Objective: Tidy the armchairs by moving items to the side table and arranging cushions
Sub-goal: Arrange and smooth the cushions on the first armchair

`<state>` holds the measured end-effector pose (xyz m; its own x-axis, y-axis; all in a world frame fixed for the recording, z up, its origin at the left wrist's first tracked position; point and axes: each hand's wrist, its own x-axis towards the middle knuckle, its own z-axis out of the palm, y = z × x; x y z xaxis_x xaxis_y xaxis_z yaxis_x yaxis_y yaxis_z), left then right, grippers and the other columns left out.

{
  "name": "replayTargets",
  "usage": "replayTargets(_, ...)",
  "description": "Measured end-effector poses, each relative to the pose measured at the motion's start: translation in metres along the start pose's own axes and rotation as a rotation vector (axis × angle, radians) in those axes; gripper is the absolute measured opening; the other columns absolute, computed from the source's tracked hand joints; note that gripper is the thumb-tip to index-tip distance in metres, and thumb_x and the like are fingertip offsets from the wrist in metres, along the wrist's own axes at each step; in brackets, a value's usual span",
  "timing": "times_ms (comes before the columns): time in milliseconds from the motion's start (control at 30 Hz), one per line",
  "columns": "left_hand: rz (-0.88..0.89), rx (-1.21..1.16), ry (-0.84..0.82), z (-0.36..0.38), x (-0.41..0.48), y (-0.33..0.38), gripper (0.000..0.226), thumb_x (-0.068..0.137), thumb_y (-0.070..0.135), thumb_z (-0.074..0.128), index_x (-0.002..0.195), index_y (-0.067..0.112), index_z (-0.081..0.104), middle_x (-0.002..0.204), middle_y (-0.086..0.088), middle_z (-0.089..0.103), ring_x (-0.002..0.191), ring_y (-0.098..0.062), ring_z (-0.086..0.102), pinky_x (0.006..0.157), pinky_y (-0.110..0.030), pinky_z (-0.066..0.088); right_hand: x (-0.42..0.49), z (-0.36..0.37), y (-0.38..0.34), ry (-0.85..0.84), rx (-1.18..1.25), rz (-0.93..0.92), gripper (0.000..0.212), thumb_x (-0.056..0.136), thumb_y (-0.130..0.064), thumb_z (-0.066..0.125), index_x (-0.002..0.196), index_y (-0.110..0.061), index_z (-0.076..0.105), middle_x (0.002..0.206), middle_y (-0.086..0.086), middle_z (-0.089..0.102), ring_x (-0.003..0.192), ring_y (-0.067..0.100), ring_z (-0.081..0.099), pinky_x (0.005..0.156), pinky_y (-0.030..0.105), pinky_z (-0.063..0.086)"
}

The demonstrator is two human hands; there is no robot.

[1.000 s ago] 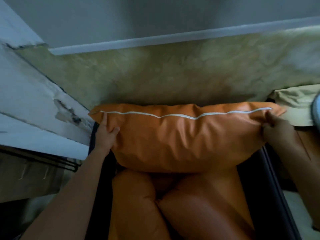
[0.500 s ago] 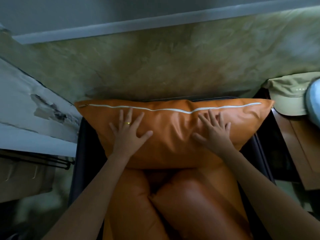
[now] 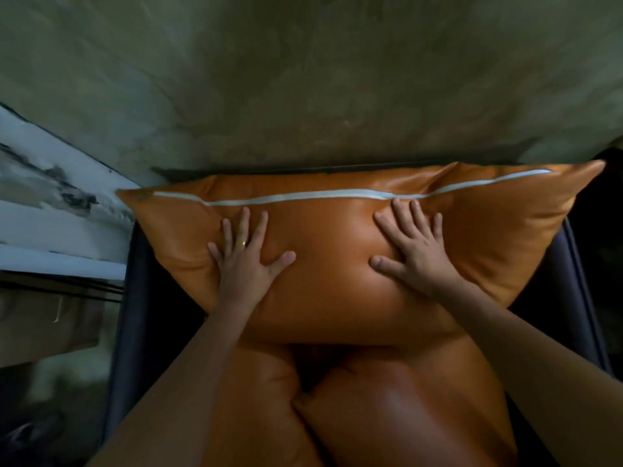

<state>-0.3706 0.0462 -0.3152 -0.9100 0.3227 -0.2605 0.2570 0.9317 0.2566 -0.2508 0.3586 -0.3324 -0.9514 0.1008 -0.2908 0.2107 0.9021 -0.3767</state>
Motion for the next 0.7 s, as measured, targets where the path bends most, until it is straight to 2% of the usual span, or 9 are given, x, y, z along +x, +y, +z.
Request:
replayTargets(267,-0.035,-0.006,-0.103,-0.015,-0.004,0.005,0.092,0.082,0.086,0.034,0.158,0.044,0.005,0.169,0.009,-0.007,0.154,-0.029,-0.013,0.118,-0.067,-0.003,-0.005,-0.012,-0.010,-0.059,-0.053,0.073,0.088,0.076,-0.088,0.021,0.154,-0.053,0.004,0.168,-0.008,-0.011,0.153,0.026,-0.019,0.117,0.061,-0.012)
replayTargets(333,-0.028,0.028,-0.084,-0.018,-0.016,0.006,0.089,0.085,0.084,0.032,0.158,0.042,0.006,0.169,0.006,-0.004,0.155,-0.030,-0.010,0.118,-0.066,-0.001,-0.015,-0.012,-0.016,-0.039,-0.090,0.095,0.087,0.076,-0.088,0.020,0.155,-0.052,0.005,0.169,-0.007,-0.007,0.154,0.028,-0.015,0.118,0.061,-0.010)
replayTargets(467,0.024,0.044,0.050,-0.011,-0.063,0.000,0.081,0.093,0.075,0.027,0.160,0.032,0.012,0.169,-0.002,0.006,0.156,-0.027,0.001,0.123,-0.059,0.011,-0.038,-0.007,-0.030,-0.014,-0.100,0.105,0.079,0.087,-0.079,0.013,0.157,-0.046,0.004,0.169,-0.001,-0.007,0.154,0.031,-0.013,0.119,0.059,-0.008)
replayTargets(567,0.032,-0.028,0.052,-0.001,-0.111,-0.011,0.078,0.096,0.069,0.032,0.161,0.029,0.013,0.169,-0.003,0.003,0.156,-0.023,-0.002,0.124,-0.055,0.015,-0.060,0.001,-0.048,-0.006,-0.038,0.108,0.075,0.090,-0.068,0.007,0.159,-0.039,0.008,0.169,0.006,-0.004,0.155,0.031,-0.009,0.122,0.057,-0.003)
replayTargets(633,0.022,-0.082,0.037,0.007,-0.146,-0.020,0.076,0.097,0.065,0.042,0.160,0.033,0.014,0.170,0.001,-0.003,0.156,-0.021,-0.003,0.120,-0.049,0.024,-0.078,0.009,-0.063,0.029,-0.003,0.114,0.076,0.091,-0.064,0.008,0.160,-0.033,0.013,0.169,0.009,-0.001,0.155,0.032,-0.006,0.122,0.057,-0.001)
replayTargets(700,-0.016,-0.126,0.012,0.016,-0.182,-0.030,0.079,0.095,0.065,0.047,0.160,0.036,0.013,0.169,0.003,-0.008,0.155,-0.025,0.008,0.114,-0.046,0.033,-0.094,0.018,-0.082,0.069,0.071,0.123,0.078,0.090,-0.062,0.015,0.160,-0.027,0.017,0.169,0.011,0.004,0.155,0.033,-0.003,0.122,0.057,0.001)
